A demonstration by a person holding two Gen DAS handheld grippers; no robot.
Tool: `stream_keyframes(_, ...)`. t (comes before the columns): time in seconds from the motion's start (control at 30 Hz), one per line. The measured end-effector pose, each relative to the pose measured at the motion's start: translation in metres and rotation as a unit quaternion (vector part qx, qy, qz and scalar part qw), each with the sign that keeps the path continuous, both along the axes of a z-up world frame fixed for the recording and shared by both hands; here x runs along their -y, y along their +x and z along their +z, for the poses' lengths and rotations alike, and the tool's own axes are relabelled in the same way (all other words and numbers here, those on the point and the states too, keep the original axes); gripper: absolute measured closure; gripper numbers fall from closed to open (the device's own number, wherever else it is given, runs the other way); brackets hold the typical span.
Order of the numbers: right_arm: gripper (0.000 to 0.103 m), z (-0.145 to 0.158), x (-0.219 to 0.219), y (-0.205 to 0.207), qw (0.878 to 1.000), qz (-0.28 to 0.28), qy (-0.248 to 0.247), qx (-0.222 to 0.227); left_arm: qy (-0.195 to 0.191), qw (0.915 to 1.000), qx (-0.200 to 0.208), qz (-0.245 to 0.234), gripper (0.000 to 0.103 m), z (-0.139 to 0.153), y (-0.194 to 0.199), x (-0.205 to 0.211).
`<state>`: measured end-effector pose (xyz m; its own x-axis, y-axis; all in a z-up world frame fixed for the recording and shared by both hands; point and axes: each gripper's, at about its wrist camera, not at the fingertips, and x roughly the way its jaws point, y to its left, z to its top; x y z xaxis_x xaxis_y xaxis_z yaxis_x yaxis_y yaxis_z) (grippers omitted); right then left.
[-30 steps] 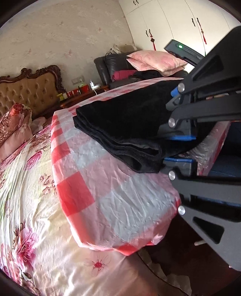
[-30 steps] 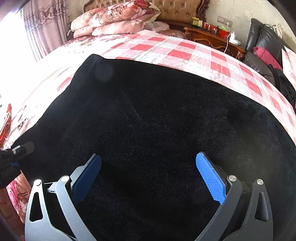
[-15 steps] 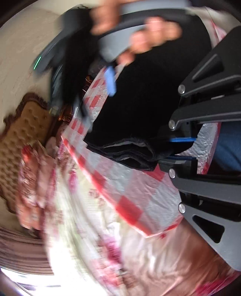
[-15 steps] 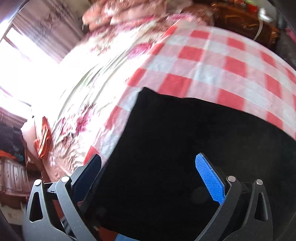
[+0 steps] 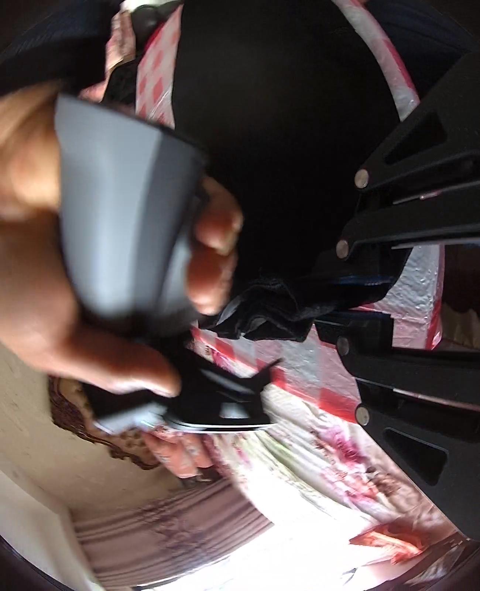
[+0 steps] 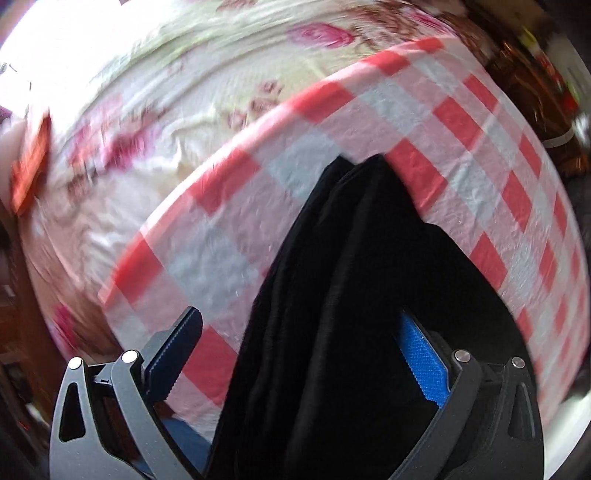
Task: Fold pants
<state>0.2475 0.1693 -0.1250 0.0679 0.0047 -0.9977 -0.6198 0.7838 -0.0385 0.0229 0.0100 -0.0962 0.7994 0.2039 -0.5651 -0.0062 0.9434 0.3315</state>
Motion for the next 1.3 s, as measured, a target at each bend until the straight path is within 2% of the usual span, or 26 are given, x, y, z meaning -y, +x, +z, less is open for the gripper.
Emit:
stream_keyframes(0.07, 0.007, -0.012, -0.007, -0.006, 0.999, 0.033, -0.034, 0.011, 0.01, 0.9999, 0.005, -0.01, 0.093, -0.001, -0.002, 0.004)
stream_keyframes(0.1, 0.023, -0.017, -0.008, -0.008, 0.998, 0.05, -0.042, 0.019, 0.008, 0.9999, 0.005, -0.013, 0.093, 0.0, -0.003, 0.004)
stream_keyframes(0.13, 0.054, -0.021, -0.005, -0.007, 0.997, 0.05, -0.046, 0.019, 0.002, 0.9999, 0.006, -0.014, 0.093, 0.002, -0.004, 0.004)
stream_keyframes(0.17, 0.065, -0.023, 0.003, -0.002, 0.998, 0.03, -0.044, 0.021, -0.004, 0.9999, 0.005, -0.013, 0.093, 0.004, -0.004, 0.002)
stream_keyframes(0.2, 0.075, -0.02, 0.013, 0.002, 1.0, 0.01, -0.02, 0.019, -0.011, 0.9999, 0.005, -0.01, 0.093, 0.005, -0.005, -0.001)
stream_keyframes(0.23, 0.082, -0.016, 0.021, 0.004, 1.0, -0.001, 0.003, 0.012, -0.018, 0.9998, 0.009, -0.006, 0.093, 0.009, -0.006, -0.005)
stream_keyframes(0.27, 0.084, -0.008, 0.035, 0.008, 0.999, -0.02, 0.042, 0.003, -0.021, 0.9996, 0.017, -0.006, 0.093, 0.013, -0.008, -0.007)
stream_keyframes(0.37, 0.088, 0.028, 0.092, 0.015, 0.982, -0.086, 0.165, -0.007, -0.019, 0.9981, 0.05, -0.033, 0.093, 0.031, -0.015, 0.005)
stream_keyframes(0.43, 0.088, 0.049, 0.134, 0.014, 0.969, -0.116, 0.22, 0.001, -0.013, 0.995, 0.069, -0.071, 0.093, 0.041, -0.019, 0.027)
stream_keyframes(0.5, 0.089, 0.069, 0.2, 0.01, 0.947, -0.162, 0.279, 0.012, 0.002, 0.9896, 0.082, -0.119, 0.093, 0.046, -0.025, 0.057)
stream_keyframes(0.6, 0.089, 0.077, 0.289, 0.002, 0.918, -0.231, 0.32, 0.031, 0.016, 0.9786, 0.084, -0.187, 0.093, 0.043, -0.033, 0.103)
stream_keyframes(0.67, 0.089, 0.065, 0.351, -0.008, 0.892, -0.281, 0.353, 0.027, 0.019, 0.9695, 0.07, -0.234, 0.093, 0.032, -0.034, 0.139)
stream_keyframes(0.8, 0.088, 0.009, 0.412, -0.021, 0.882, -0.322, 0.345, 0.005, 0.055, 0.9557, 0.02, -0.289, 0.093, -0.009, -0.035, 0.186)
stream_keyframes(0.9, 0.076, -0.021, 0.432, -0.027, 0.868, -0.338, 0.363, -0.013, 0.087, 0.9504, -0.005, -0.298, 0.091, -0.039, -0.033, 0.199)
stream_keyframes(0.97, 0.068, -0.028, 0.433, -0.027, 0.855, -0.339, 0.391, -0.018, 0.108, 0.9483, 0.0, -0.298, 0.082, -0.049, -0.034, 0.201)
stream_keyframes(1.0, 0.051, -0.028, 0.435, -0.026, 0.848, -0.337, 0.408, -0.021, 0.12, 0.9466, 0.006, -0.299, 0.066, -0.052, -0.034, 0.201)
stream_keyframes(1.03, 0.033, -0.026, 0.434, -0.026, 0.843, -0.333, 0.422, -0.021, 0.137, 0.9432, 0.017, -0.302, 0.055, -0.058, -0.04, 0.21)
stream_keyframes(1.07, 0.027, -0.019, 0.436, -0.025, 0.839, -0.326, 0.435, -0.012, 0.148, 0.9403, 0.025, -0.306, 0.054, -0.061, -0.042, 0.21)
stream_keyframes(1.1, 0.022, -0.015, 0.433, -0.025, 0.842, -0.323, 0.433, -0.001, 0.167, 0.9367, 0.036, -0.306, 0.054, -0.063, -0.045, 0.211)
stream_keyframes(1.17, 0.022, -0.009, 0.428, -0.019, 0.852, -0.318, 0.416, 0.015, 0.18, 0.9361, 0.042, -0.299, 0.054, -0.068, -0.048, 0.22)
stream_keyframes(1.23, 0.022, -0.006, 0.421, -0.013, 0.853, -0.318, 0.414, 0.018, 0.188, 0.9375, 0.04, -0.29, 0.06, -0.069, -0.044, 0.222)
stream_keyframes(1.27, 0.022, -0.008, 0.419, -0.01, 0.855, -0.318, 0.408, 0.017, 0.193, 0.9371, 0.033, -0.289, 0.067, -0.072, -0.05, 0.231)
stream_keyframes(1.3, 0.028, -0.009, 0.418, -0.009, 0.859, -0.318, 0.402, 0.016, 0.195, 0.9366, 0.028, -0.29, 0.075, -0.074, -0.049, 0.231)
